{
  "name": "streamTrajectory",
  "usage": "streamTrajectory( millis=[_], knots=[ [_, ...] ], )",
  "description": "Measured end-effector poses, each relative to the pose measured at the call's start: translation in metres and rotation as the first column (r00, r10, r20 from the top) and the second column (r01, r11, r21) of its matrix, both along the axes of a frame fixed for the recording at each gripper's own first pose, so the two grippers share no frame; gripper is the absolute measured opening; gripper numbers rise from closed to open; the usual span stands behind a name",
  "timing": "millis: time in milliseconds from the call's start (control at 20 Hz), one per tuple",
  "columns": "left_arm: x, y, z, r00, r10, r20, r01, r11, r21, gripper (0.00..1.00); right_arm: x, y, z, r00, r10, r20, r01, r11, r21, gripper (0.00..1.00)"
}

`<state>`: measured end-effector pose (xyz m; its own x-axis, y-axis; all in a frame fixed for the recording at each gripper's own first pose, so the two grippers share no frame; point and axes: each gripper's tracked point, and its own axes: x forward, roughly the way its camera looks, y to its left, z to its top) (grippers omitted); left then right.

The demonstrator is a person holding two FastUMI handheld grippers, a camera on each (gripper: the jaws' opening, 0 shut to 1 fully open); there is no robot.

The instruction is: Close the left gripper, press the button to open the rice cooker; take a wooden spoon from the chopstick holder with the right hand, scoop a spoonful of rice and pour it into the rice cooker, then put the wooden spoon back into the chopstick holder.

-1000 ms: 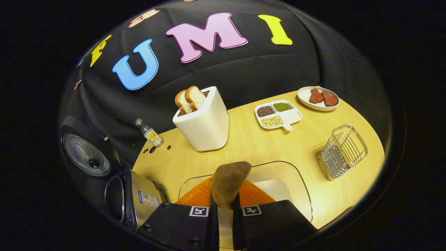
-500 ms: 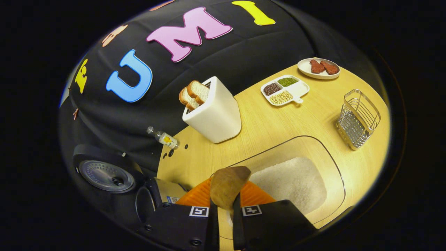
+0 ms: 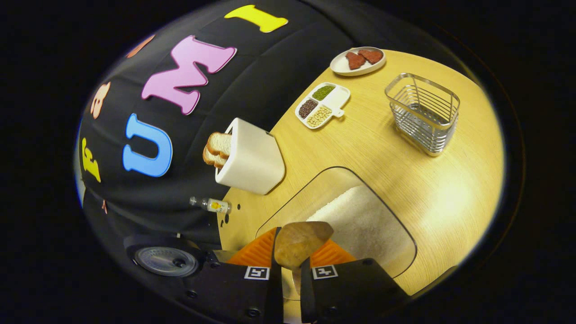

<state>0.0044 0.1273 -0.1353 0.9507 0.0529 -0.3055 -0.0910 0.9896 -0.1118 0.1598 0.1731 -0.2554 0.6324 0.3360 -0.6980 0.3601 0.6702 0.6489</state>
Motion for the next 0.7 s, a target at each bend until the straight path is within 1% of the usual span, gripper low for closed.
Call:
streamTrajectory(
  millis=[200,350,550,700],
  knots=[
    [-0.006,-0.001,0.009,1.000,0.021,0.021,-0.021,1.000,0.002,0.95,0.002,-0.025,0.020,0.997,-0.073,-0.002,0.073,0.996,0.059,0.19],
    [-0.011,-0.002,0.013,0.999,0.041,0.033,-0.040,0.999,-0.010,0.96,0.007,-0.037,0.036,0.993,-0.119,0.005,0.118,0.987,0.107,0.20],
    [-0.019,0.000,0.017,0.997,0.060,0.047,-0.060,0.998,-0.004,0.95,0.009,-0.034,0.058,0.992,-0.128,0.016,0.124,0.980,0.155,0.19],
    [-0.022,0.006,0.019,0.996,0.070,0.058,-0.070,0.998,0.006,0.95,0.012,-0.015,0.080,0.993,-0.113,0.024,0.106,0.972,0.208,0.19]
  ],
)
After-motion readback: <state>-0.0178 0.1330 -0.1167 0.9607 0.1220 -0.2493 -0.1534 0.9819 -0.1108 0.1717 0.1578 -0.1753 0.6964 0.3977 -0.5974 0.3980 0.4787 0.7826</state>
